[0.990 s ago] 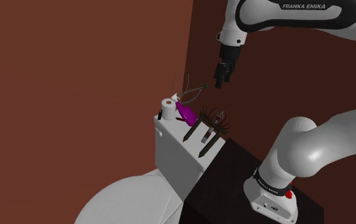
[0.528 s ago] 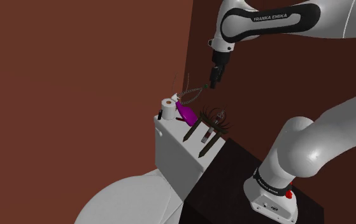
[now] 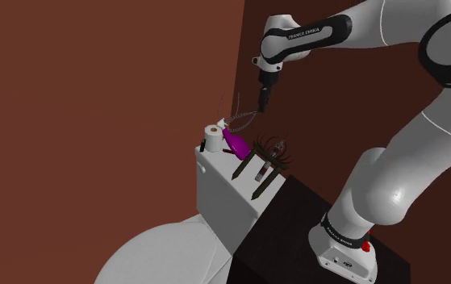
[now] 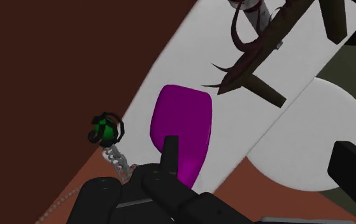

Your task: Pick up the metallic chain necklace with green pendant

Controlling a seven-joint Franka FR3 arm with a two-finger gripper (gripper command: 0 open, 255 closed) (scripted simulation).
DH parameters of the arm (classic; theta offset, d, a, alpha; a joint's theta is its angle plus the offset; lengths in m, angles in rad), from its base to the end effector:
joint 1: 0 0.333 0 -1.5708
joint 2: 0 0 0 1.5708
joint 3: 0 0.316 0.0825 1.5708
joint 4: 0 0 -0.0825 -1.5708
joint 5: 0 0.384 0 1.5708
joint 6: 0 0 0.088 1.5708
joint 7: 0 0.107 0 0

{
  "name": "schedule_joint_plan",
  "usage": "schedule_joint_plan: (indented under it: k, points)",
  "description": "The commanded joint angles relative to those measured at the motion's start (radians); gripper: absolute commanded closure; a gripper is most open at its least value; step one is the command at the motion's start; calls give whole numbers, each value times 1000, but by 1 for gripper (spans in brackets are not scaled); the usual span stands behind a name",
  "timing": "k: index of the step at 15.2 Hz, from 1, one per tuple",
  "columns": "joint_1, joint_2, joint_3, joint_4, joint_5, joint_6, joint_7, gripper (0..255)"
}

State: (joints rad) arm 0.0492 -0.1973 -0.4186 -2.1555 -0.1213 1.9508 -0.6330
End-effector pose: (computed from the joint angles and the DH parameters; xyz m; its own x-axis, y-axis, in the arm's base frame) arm 0.4565 -0.1937 0.4738 0.9492 0.3123 -0.0373 0.3129 -0.9497 0.0121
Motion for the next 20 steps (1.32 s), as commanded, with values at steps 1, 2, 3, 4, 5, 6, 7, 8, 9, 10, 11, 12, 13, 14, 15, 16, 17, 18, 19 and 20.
schedule_joint_plan:
  k: [1,2,3,4,5,6,7,8,9,10,11,12,13,14,15,16,17,18,19,20]
  points:
    - [2,75,-24,40,21,41,-75,0]
    - [2,114,-33,65,35,57,-112,0]
    - [1,154,-41,91,51,72,-149,0]
    - [-2,194,-47,119,68,85,-185,0]
    - [-6,235,-52,148,87,97,-222,0]
    - [-11,276,-54,179,106,108,-258,0]
    - [-18,317,-55,212,125,117,-293,0]
    - [-27,358,-54,245,145,125,-328,0]
    - [-36,399,-51,281,164,131,-361,0]
    - [-47,440,-47,318,182,135,-393,0]
    - [-56,469,-42,346,195,137,-415,0]
    - [-58,474,-40,338,197,149,-416,0]
    - [-59,479,-39,331,200,161,-417,0]
    - [-60,484,-38,324,202,173,-419,0]
    - [-61,490,-37,317,205,185,-420,0]
    - [-62,495,-36,311,209,197,-422,0]
    - [-63,501,-34,304,212,208,-423,0]
    - [-64,507,-33,298,215,220,-425,0]
    - [-64,511,-32,295,217,226,-426,0]
    - [-64,511,-32,295,217,226,-426,0]
